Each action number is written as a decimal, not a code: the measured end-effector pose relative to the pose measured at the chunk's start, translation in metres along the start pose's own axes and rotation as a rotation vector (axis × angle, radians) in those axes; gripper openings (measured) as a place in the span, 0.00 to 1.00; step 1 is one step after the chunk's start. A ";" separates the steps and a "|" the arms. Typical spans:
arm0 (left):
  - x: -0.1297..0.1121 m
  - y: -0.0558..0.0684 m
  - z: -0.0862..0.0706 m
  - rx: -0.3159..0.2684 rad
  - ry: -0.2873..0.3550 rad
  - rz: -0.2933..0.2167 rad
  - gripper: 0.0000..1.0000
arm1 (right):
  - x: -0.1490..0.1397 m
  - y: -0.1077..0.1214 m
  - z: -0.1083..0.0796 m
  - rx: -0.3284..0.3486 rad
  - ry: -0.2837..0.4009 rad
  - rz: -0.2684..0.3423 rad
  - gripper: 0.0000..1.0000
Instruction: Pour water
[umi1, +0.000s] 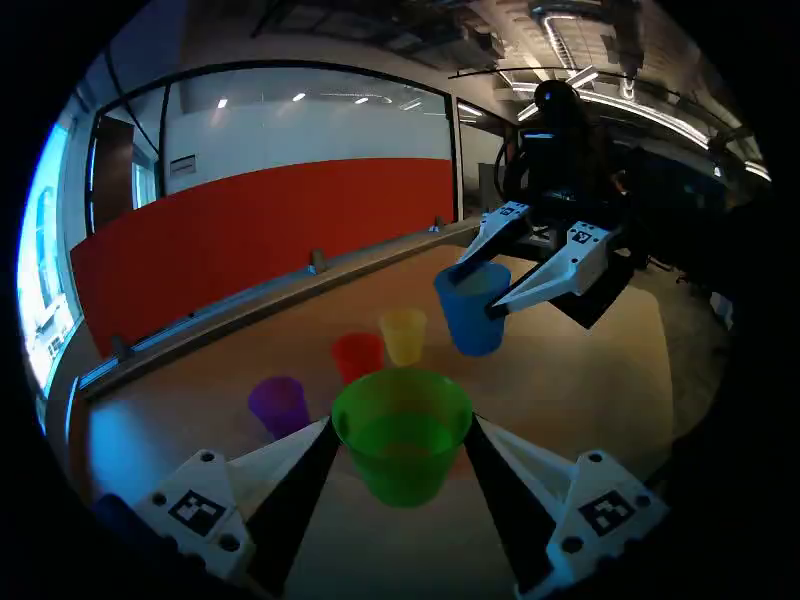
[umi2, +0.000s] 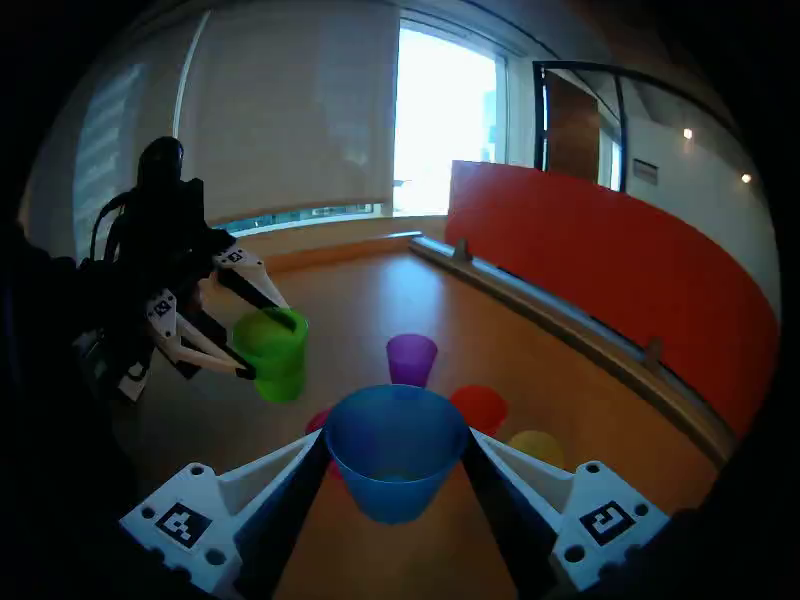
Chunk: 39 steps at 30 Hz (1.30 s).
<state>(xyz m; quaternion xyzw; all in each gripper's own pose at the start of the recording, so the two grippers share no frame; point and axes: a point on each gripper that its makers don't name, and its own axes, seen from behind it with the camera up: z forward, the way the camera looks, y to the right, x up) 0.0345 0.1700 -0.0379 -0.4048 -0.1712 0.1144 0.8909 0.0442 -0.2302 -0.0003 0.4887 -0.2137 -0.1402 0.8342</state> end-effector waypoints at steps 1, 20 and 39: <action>-0.003 0.001 0.000 -0.002 -0.008 0.003 0.87 | -0.004 -0.001 0.000 0.003 -0.008 -0.002 0.93; -0.056 0.020 0.008 -0.023 -0.129 0.014 0.86 | -0.059 -0.015 0.015 0.048 -0.122 -0.053 0.93; -0.085 0.029 0.018 -0.041 -0.180 -0.015 0.87 | -0.087 -0.024 0.034 0.076 -0.177 -0.070 0.93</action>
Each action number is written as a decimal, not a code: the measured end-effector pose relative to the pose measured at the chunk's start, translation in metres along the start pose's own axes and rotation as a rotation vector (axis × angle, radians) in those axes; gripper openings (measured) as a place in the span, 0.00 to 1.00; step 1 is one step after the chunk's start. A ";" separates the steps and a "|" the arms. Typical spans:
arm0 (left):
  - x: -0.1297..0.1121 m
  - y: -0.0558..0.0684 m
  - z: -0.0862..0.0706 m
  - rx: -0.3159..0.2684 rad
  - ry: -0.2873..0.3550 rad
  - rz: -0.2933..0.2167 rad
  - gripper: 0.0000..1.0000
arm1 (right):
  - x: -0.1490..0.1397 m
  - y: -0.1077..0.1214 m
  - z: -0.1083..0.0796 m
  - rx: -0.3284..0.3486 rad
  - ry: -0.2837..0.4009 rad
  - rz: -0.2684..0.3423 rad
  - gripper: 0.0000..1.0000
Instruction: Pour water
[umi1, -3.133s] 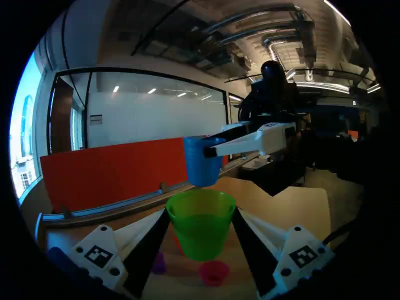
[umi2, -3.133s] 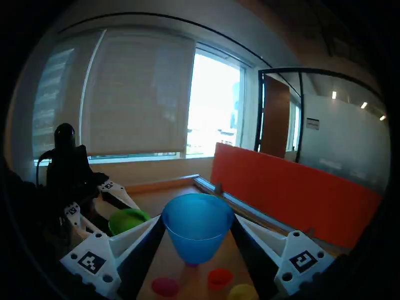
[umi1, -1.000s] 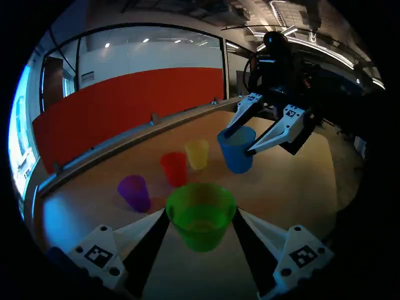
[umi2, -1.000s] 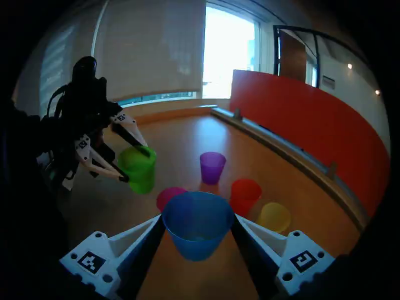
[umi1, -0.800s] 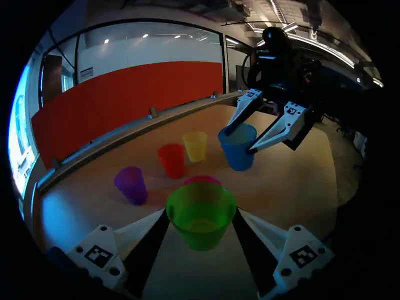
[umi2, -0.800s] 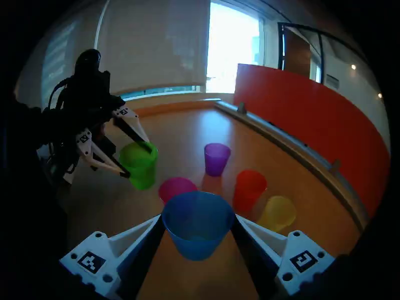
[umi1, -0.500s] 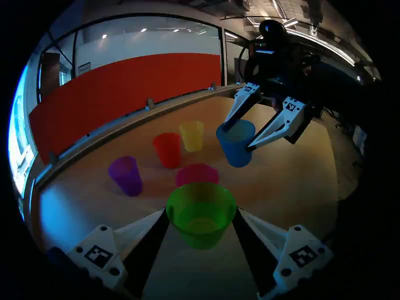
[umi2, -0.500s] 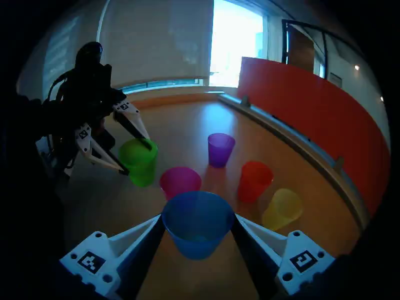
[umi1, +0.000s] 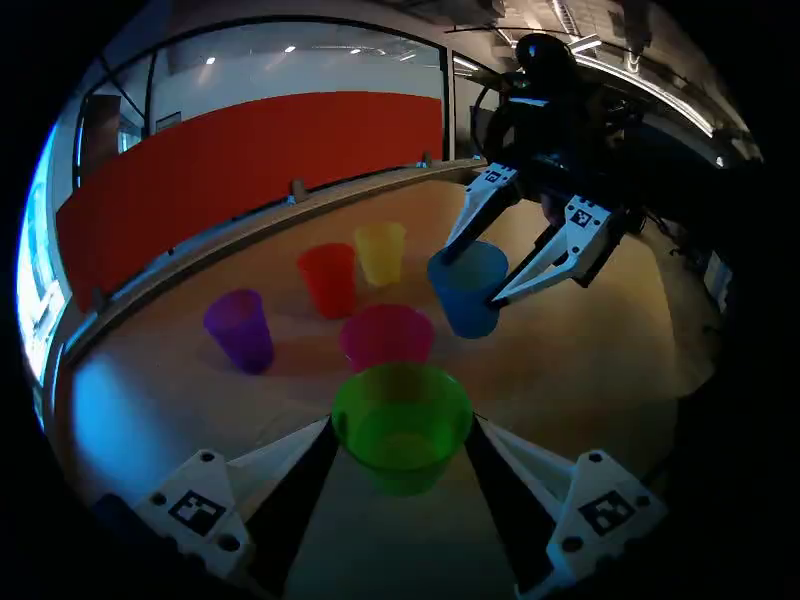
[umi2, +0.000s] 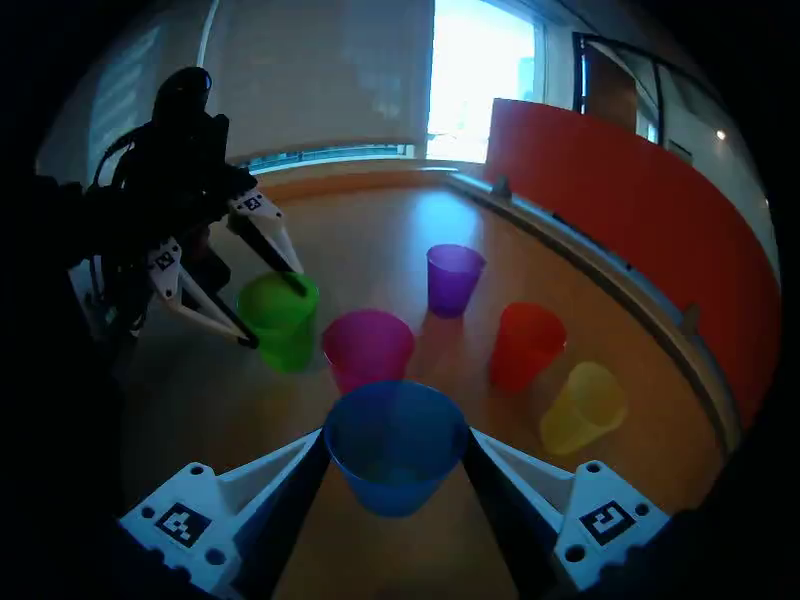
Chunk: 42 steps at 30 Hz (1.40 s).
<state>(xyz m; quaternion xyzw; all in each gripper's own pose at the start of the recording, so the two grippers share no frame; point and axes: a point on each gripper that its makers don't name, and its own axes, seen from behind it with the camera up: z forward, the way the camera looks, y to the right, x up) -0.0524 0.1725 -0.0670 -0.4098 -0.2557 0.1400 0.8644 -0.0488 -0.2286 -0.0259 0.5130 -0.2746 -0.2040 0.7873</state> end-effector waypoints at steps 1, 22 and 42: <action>-0.001 0.000 0.001 -0.001 -0.002 -0.002 0.86 | -0.001 -0.001 0.001 0.001 -0.002 -0.001 0.93; -0.016 0.001 0.008 -0.012 -0.026 -0.020 0.86 | -0.011 -0.008 0.016 0.022 -0.021 -0.005 0.93; -0.022 0.001 0.007 -0.009 -0.036 -0.028 0.87 | -0.022 -0.009 0.013 0.026 -0.034 0.025 0.94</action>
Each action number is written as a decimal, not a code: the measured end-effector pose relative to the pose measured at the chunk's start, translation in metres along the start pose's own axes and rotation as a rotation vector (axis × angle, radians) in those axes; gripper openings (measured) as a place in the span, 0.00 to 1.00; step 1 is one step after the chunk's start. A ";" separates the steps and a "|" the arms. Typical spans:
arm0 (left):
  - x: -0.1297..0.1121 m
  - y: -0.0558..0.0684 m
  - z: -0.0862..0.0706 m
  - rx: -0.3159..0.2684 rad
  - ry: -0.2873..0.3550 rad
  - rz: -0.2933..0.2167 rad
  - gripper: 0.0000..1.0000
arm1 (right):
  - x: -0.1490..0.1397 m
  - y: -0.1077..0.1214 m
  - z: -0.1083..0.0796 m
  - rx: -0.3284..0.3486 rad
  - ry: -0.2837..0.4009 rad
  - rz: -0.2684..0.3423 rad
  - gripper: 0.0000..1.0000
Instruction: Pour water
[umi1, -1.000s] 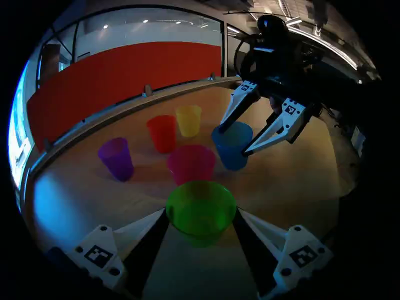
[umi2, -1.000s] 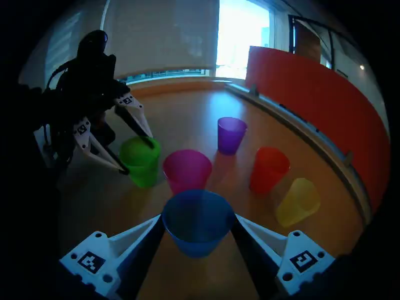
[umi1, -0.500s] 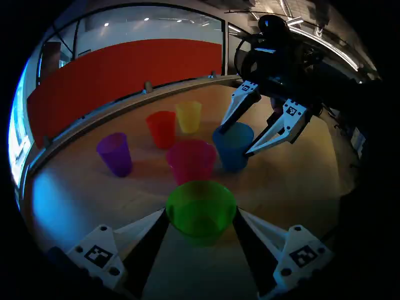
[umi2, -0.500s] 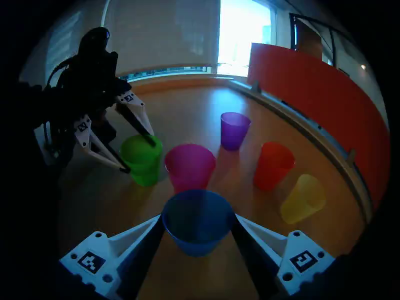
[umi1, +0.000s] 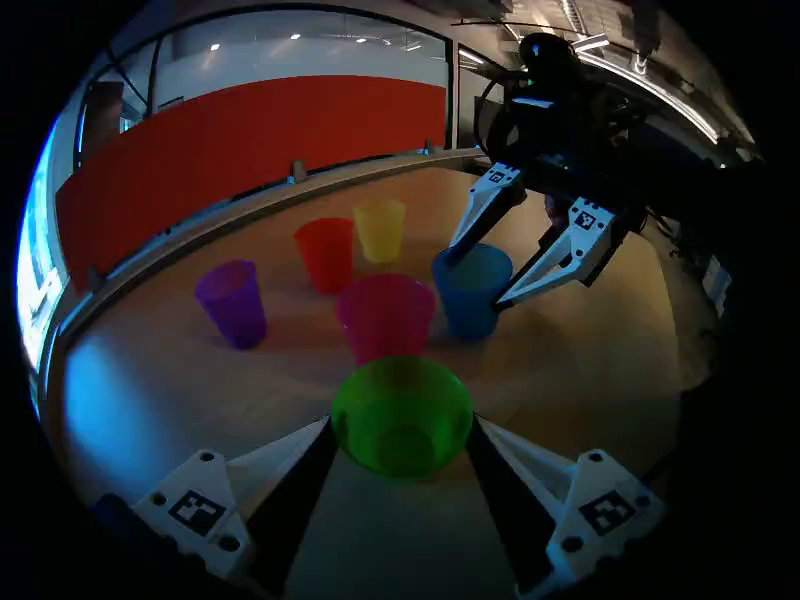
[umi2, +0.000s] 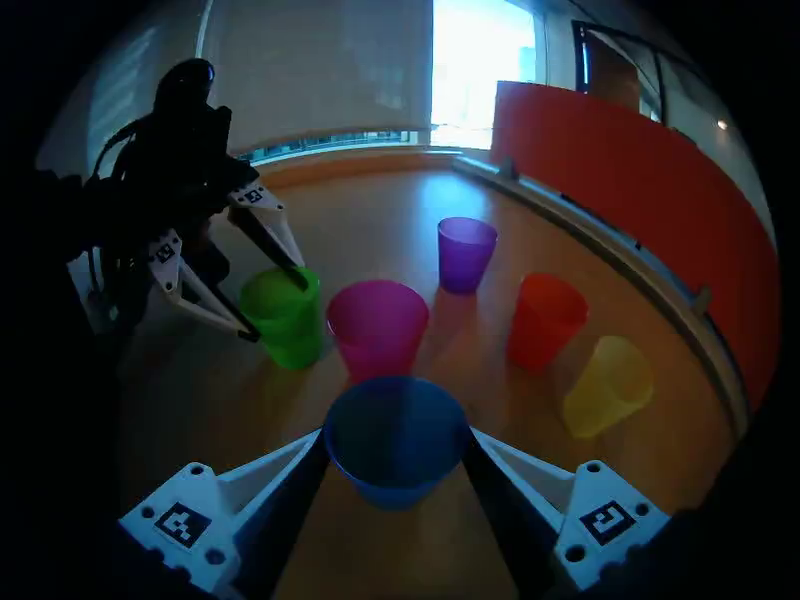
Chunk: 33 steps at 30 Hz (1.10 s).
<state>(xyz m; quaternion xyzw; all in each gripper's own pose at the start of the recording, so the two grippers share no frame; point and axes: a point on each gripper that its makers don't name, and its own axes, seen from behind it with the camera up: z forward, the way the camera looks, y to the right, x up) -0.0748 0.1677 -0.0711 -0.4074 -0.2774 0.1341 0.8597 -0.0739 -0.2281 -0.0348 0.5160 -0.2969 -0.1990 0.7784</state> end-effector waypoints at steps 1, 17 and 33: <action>0.000 0.000 0.000 0.000 -0.001 0.001 0.87 | -0.001 0.000 -0.001 0.000 -0.001 0.000 0.94; -0.002 0.001 0.002 -0.008 -0.024 -0.003 0.90 | -0.022 -0.006 -0.001 -0.005 -0.052 -0.010 1.00; -0.012 -0.004 -0.005 0.001 -0.056 -0.020 0.92 | -0.028 -0.006 -0.008 -0.020 -0.053 0.001 1.00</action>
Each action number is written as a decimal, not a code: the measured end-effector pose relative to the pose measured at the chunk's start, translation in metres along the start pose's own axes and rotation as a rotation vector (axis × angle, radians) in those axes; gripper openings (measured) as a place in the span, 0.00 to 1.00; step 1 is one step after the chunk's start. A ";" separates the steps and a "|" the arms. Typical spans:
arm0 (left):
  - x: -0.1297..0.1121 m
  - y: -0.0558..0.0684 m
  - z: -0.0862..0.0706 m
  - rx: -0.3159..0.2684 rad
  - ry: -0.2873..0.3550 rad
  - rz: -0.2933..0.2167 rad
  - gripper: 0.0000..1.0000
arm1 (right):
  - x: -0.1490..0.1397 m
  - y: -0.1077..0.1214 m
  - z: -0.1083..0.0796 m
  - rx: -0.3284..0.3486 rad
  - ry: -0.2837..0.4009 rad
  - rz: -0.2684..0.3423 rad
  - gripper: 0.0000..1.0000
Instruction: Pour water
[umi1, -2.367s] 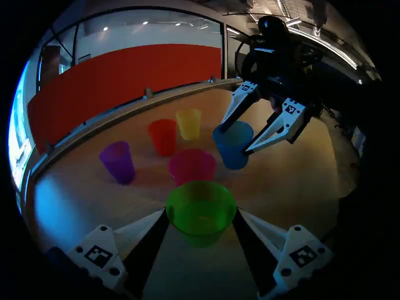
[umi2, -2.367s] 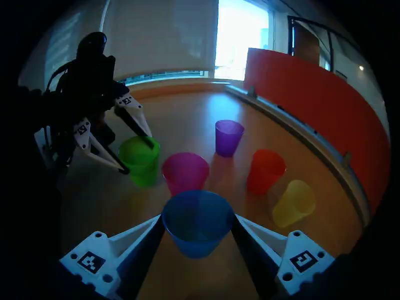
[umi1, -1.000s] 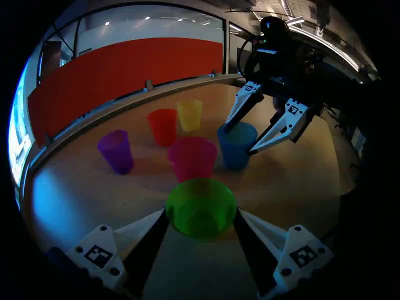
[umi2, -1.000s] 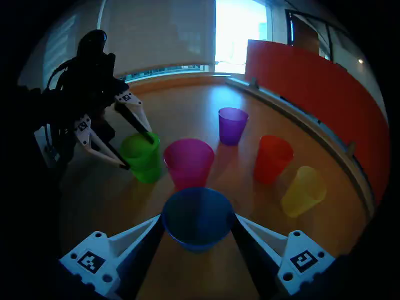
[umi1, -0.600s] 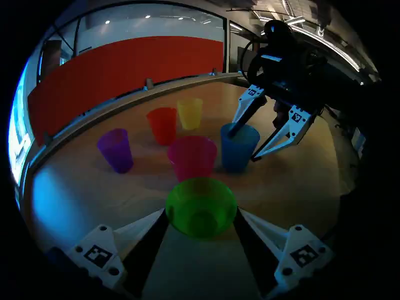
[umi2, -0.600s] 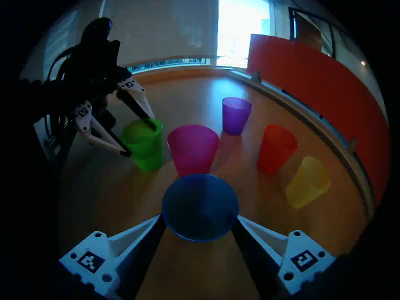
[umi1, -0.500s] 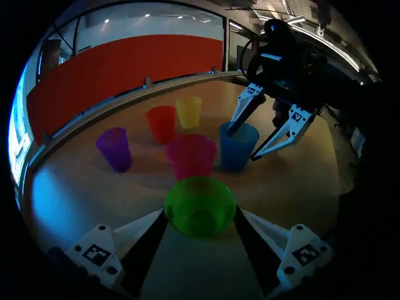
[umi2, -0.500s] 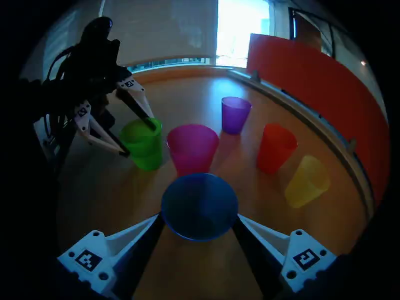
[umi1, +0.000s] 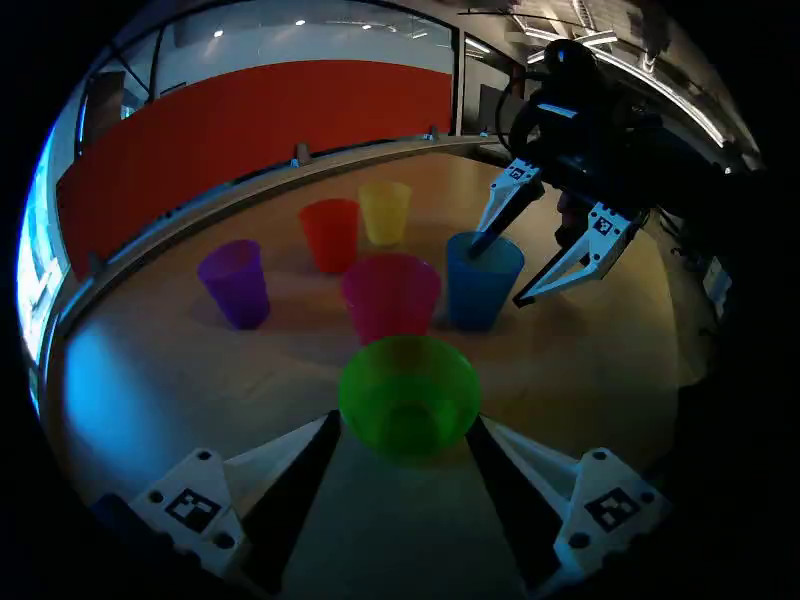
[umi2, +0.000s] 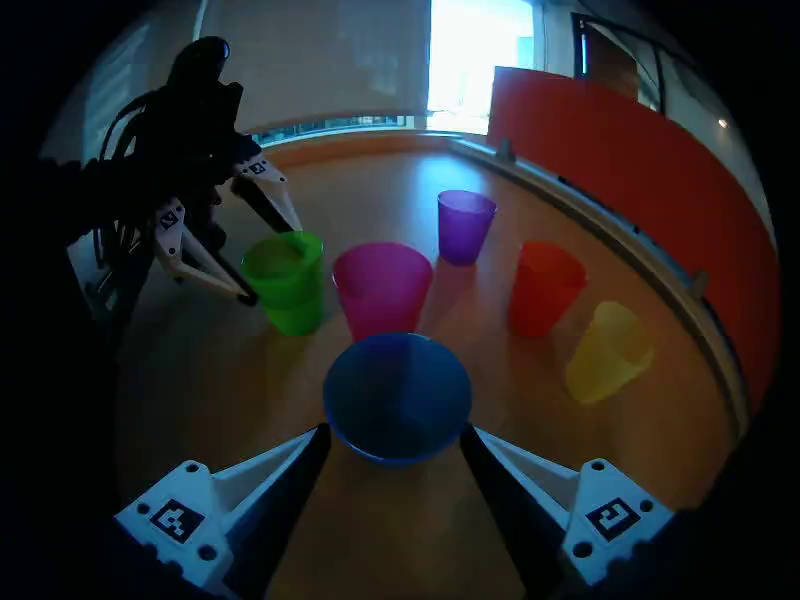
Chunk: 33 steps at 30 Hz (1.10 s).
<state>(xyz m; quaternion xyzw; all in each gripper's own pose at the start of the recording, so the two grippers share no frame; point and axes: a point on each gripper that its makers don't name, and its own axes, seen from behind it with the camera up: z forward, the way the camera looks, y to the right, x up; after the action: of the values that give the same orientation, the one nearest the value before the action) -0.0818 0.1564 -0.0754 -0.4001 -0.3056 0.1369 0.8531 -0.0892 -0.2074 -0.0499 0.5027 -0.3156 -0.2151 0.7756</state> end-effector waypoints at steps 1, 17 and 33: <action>0.000 0.000 -0.001 0.002 0.000 0.001 0.92 | -0.001 0.000 -0.001 -0.002 0.000 0.001 1.00; -0.004 -0.007 -0.021 0.048 0.000 0.025 0.92 | -0.012 -0.001 -0.023 -0.042 0.003 0.015 1.00; -0.006 -0.017 -0.047 0.105 0.005 0.035 0.92 | -0.024 -0.005 -0.047 -0.087 0.021 0.038 1.00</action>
<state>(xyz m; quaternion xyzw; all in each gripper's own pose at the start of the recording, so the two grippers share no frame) -0.0573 0.1145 -0.0882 -0.3604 -0.2885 0.1667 0.8713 -0.0728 -0.1631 -0.0748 0.4646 -0.3070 -0.2086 0.8040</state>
